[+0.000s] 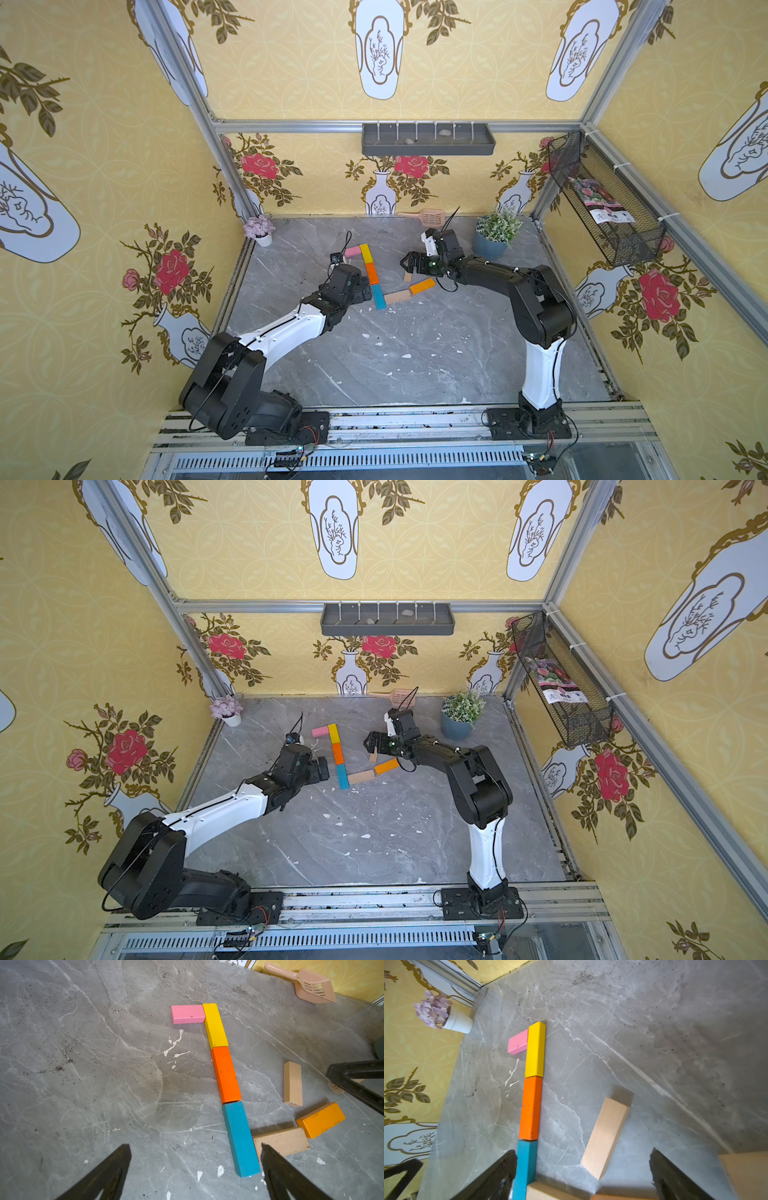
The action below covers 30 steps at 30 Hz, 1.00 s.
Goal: Assemble a giraffe with building blocks
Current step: Adjust the building block at the center of the board.
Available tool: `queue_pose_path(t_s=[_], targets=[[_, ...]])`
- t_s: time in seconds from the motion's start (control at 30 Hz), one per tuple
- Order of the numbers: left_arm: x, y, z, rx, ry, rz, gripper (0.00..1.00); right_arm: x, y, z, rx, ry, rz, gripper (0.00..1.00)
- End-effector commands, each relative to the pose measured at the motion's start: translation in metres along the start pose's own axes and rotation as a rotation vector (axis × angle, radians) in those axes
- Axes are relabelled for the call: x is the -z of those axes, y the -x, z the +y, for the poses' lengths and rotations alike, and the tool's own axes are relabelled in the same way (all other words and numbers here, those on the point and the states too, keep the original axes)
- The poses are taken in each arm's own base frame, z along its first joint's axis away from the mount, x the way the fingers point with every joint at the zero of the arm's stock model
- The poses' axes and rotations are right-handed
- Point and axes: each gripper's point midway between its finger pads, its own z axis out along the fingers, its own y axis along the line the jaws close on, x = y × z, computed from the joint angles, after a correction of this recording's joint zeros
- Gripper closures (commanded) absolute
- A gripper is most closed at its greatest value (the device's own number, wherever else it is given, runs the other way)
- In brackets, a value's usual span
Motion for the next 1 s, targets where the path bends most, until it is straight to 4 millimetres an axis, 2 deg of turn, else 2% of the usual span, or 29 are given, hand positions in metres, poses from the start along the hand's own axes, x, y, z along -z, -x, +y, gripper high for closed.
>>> queue_pose_path(t_s=[0.0,0.23,0.6,0.8,0.9,0.97], targets=[[0.001,0.004,-0.001,0.000,-0.004,-0.021,0.01,-0.009,-0.002,0.007,0.000,0.030,0.024,0.01],[0.002,0.005,-0.001,0.002,-0.010,-0.025,0.01,-0.015,-0.017,0.007,-0.007,0.035,0.063,0.01],[0.003,0.006,-0.001,0.004,-0.010,-0.032,0.01,-0.010,-0.043,0.006,-0.024,0.033,0.089,0.01],[0.003,0.006,0.000,0.004,-0.010,-0.033,0.01,-0.012,-0.039,0.009,-0.009,0.040,0.084,0.01],[0.004,0.007,0.000,0.001,-0.008,-0.035,0.01,-0.004,-0.030,0.011,-0.005,0.032,0.057,0.01],[0.004,0.006,0.000,0.002,-0.008,-0.037,0.01,0.005,-0.021,0.006,-0.013,0.000,0.028,0.01]])
